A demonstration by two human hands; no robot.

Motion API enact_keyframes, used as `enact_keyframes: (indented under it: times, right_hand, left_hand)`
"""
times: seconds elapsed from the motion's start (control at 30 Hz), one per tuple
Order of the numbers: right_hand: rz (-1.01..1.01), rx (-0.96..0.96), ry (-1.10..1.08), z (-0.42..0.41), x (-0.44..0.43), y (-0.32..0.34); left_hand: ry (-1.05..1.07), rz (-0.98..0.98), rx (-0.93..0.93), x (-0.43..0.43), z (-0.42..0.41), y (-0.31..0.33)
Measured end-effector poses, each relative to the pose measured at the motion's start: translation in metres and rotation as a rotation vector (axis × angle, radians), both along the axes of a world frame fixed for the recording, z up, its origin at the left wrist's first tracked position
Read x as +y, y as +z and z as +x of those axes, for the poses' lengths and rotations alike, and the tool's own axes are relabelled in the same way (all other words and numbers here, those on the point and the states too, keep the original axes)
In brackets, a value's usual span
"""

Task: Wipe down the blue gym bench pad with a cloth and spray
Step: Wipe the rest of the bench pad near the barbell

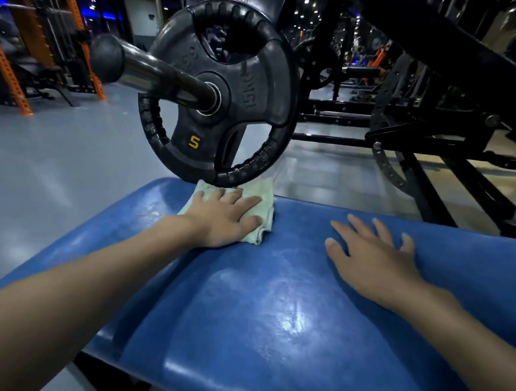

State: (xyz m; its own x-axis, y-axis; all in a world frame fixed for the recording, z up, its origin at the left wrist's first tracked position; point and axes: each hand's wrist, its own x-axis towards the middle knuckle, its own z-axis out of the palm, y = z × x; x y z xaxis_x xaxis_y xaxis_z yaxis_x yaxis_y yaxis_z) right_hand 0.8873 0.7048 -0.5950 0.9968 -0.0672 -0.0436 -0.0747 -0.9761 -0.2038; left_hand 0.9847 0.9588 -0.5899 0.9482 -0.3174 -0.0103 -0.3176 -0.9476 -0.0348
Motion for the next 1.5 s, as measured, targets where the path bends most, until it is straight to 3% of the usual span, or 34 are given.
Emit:
enact_keyframes:
  times: [0.17, 0.3, 0.53, 0.6, 0.67, 0.77, 0.93, 1.03, 1.13, 1.23, 1.5]
  right_hand:
    - [0.162, -0.093, 0.068, -0.005, -0.025, 0.016]
    - [-0.070, 0.007, -0.100, -0.033, -0.067, 0.011]
    - [0.142, -0.066, -0.050, -0.040, -0.090, 0.005]
    - [0.095, -0.125, -0.004, -0.045, -0.112, 0.007]
    - [0.014, -0.132, -0.088, -0.051, -0.137, 0.007]
    - [0.005, 0.003, -0.231, -0.055, -0.149, 0.004]
    - [0.025, -0.054, -0.146, -0.060, -0.176, 0.010]
    - [-0.109, -0.039, -0.233, -0.073, -0.206, 0.007]
    - [-0.036, 0.016, -0.238, -0.080, -0.214, 0.001]
    - [0.049, -0.098, -0.167, -0.090, -0.233, 0.005]
    - [0.040, -0.135, -0.180, -0.134, -0.289, -0.001]
  left_hand:
    - [-0.026, -0.020, 0.029, -0.038, -0.009, 0.001]
    - [-0.060, -0.045, 0.071, -0.069, -0.015, 0.006]
    - [-0.115, -0.019, 0.081, -0.127, -0.015, 0.008]
    - [-0.127, -0.017, 0.082, -0.144, -0.014, 0.007]
    - [-0.146, -0.017, 0.088, -0.160, -0.014, 0.006]
    - [-0.182, -0.018, 0.064, -0.184, -0.017, 0.003]
    - [-0.212, -0.022, 0.066, -0.219, -0.026, 0.001]
    - [-0.217, -0.029, 0.062, -0.236, -0.033, 0.000]
    - [-0.228, -0.022, 0.055, -0.258, -0.041, -0.001]
    - [-0.240, -0.013, 0.056, -0.283, -0.052, 0.001]
    - [-0.323, -0.003, 0.071, -0.370, -0.085, 0.003]
